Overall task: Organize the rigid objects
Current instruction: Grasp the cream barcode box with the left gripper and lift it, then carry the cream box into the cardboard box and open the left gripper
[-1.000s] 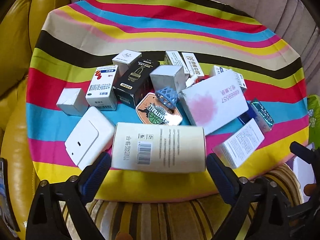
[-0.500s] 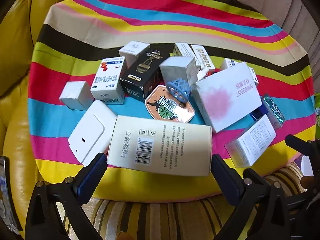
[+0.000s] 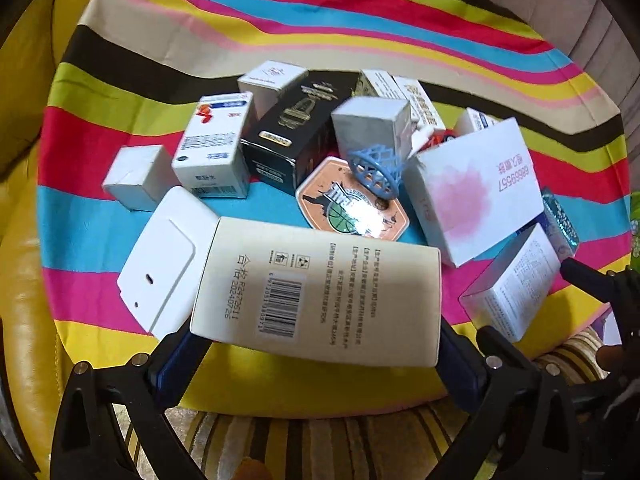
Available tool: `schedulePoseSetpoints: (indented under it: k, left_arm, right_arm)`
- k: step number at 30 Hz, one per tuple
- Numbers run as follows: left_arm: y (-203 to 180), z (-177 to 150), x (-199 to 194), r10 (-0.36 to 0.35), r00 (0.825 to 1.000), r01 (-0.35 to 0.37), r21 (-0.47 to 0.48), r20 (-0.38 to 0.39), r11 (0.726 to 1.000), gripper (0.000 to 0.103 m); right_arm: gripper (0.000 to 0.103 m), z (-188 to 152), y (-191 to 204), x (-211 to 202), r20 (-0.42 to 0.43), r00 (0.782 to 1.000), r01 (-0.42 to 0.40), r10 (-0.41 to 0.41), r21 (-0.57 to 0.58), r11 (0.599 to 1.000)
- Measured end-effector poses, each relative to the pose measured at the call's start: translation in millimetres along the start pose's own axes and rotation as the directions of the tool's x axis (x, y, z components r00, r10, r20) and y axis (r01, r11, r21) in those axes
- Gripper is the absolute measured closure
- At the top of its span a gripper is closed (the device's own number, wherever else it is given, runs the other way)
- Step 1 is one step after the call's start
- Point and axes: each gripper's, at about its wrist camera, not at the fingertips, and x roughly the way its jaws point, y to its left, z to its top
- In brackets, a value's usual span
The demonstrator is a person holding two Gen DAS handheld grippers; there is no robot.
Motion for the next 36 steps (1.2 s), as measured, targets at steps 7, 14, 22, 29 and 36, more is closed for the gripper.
schedulePoseSetpoints:
  k: [7,14,22,29,36]
  left_arm:
    - [11.6,-8.4,-14.9,-0.032,0.998,0.036,-0.064,0.059,0.997,0.002]
    - [19.3,-10.4,-31.9,-0.059,0.991,0.070,-0.090,0.118,0.994,0.002]
    - [-40.2,-10.2,-61.1,-0.160,0.980,0.153,0.068,0.117,0.986,0.002]
    - [-132.4,-20.2,-85.0,-0.288,0.954,0.252,0.287,0.088,0.924,0.002]
    - [-227.5,-43.4,-92.9,-0.352,0.936,0.290,0.497,0.032,0.818,0.002]
  right_arm:
    - [0.015,0.9,-1.2,-3.2,0.038,0.999,-0.010,0.009,0.014,1.000]
    - [0.015,-9.8,-10.2,-23.0,0.115,0.992,-0.053,0.046,0.063,0.997]
    - [0.015,-40.4,-40.7,-72.0,0.230,0.973,-0.053,0.015,0.160,0.986]
    - [0.015,-98.5,-107.6,-115.2,0.251,0.967,-0.033,-0.055,0.332,0.943]
    - [0.015,-158.7,-180.2,-139.7,0.195,0.960,0.080,-0.200,0.494,0.866]
